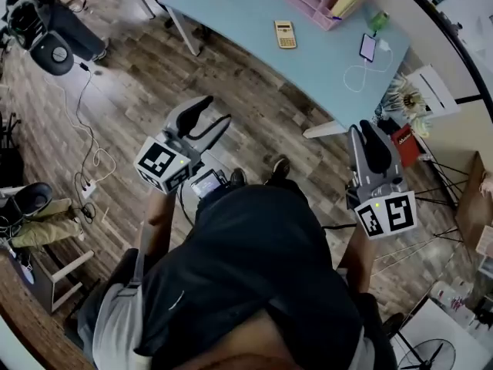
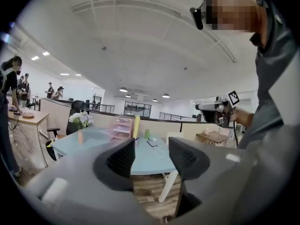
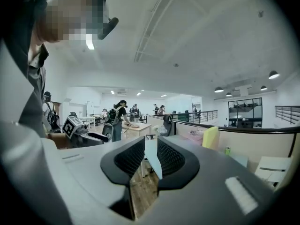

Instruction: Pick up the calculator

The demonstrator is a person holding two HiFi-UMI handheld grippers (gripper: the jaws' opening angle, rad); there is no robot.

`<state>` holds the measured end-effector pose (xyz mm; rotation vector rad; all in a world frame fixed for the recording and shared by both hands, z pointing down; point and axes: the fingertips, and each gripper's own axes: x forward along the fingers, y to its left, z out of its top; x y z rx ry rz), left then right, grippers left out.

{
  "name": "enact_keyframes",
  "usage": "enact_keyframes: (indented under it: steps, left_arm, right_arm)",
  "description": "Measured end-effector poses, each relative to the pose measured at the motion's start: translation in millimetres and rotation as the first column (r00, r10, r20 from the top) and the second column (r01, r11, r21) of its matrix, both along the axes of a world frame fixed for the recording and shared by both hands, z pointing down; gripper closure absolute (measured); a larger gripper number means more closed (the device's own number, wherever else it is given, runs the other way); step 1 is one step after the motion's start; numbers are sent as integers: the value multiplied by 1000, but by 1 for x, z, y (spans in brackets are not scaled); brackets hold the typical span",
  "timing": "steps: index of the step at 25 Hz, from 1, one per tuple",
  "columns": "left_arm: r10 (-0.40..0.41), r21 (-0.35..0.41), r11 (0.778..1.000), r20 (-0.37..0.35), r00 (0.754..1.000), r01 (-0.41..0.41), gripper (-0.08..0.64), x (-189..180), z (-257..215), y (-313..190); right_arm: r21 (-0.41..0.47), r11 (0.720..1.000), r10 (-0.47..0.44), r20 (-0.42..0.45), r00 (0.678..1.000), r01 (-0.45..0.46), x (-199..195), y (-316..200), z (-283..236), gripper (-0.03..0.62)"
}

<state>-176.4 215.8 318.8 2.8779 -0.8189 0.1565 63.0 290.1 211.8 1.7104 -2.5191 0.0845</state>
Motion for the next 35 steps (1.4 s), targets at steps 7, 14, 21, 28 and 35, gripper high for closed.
enact_keyframes:
  steps: [7,14,21,28,35]
  left_arm:
    - [-67,13,998,42,997,66,301,44,-8,-21]
    - [-126,16,992,56,990,126,301,88,-14,-31]
    - [-168,9,986,86,982,168,301,115,-13,-39]
    - [-182,-10,983,108,977,184,301,137,-11,-48]
    - [-140,-6,990,123,983,141,301,163,-11,-58]
  right_arm:
    - [4,990,-140,81,987,140,30,-47,8,478]
    - [12,974,-226,102,969,226,68,-81,14,460]
    - [19,962,-272,131,953,271,97,-103,18,459]
    - [11,963,-267,161,950,268,125,-112,27,459]
    - [-8,973,-228,178,957,233,153,-113,37,459]
